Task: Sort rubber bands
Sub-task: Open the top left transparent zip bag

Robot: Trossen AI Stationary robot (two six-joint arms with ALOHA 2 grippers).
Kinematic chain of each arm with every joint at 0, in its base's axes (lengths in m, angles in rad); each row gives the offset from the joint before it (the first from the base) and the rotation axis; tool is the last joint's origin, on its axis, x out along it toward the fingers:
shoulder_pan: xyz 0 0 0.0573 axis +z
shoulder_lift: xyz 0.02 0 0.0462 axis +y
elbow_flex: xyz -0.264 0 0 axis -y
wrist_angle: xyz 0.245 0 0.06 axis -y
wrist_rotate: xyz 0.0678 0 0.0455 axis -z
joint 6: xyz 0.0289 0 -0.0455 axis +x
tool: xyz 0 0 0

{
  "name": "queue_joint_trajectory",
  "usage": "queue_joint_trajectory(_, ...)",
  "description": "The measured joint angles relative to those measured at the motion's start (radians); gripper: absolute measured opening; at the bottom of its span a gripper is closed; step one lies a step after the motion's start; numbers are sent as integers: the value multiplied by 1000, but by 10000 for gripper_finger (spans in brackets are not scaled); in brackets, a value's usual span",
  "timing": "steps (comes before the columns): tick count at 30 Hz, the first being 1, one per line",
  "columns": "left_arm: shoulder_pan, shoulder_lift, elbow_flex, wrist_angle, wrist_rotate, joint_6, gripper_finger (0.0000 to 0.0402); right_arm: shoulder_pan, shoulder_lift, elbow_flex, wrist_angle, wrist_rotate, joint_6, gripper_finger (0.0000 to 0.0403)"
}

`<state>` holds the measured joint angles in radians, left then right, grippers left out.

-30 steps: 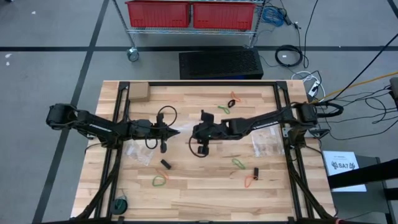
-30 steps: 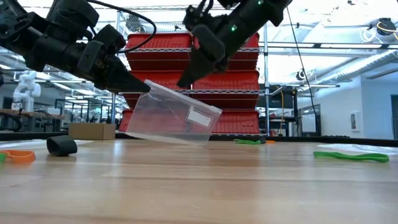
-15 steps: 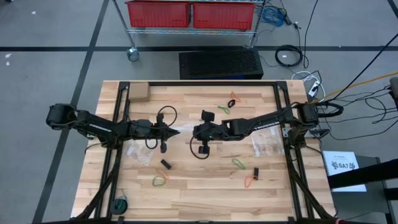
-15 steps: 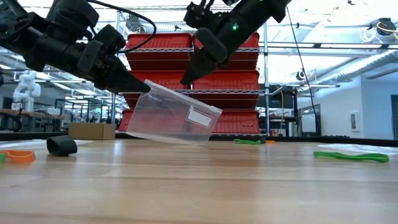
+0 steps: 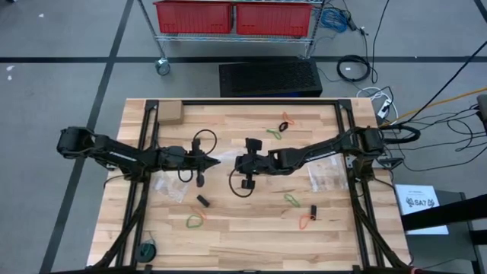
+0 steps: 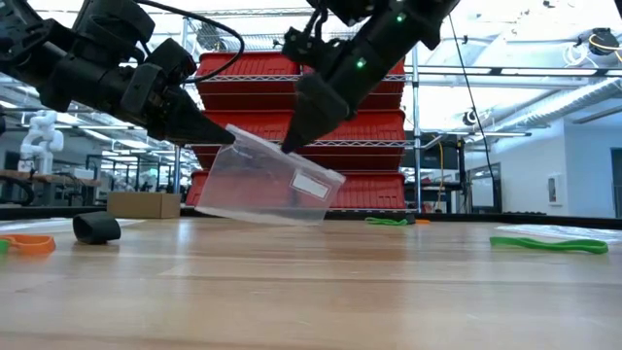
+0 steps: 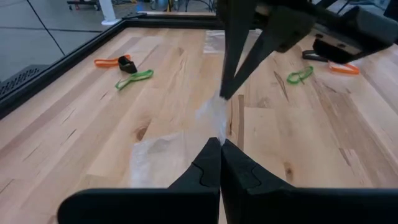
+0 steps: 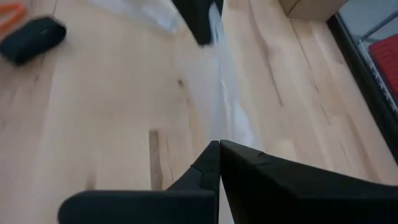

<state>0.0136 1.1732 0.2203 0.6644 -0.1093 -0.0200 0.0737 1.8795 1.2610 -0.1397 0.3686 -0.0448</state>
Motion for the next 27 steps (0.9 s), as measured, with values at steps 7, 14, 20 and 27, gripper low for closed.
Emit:
queue_joint_trajectory(7, 0, 0, 0, 0, 0, 0, 0, -3, 19, 0, 24, 9, 6, 0)
queue_joint_trajectory(14, 0, 0, 0, 5, 0, -2, 0, -3, 20, 0, 81, 52, 6, 0)
queue_joint_trajectory(20, 0, 0, 13, 11, 0, -25, 0, -3, 20, 0, 96, -76, 20, 0)
queue_joint_trajectory(27, 0, 0, 103, 3, 48, -19, 0, -3, 20, 0, 99, -2, 61, 0)
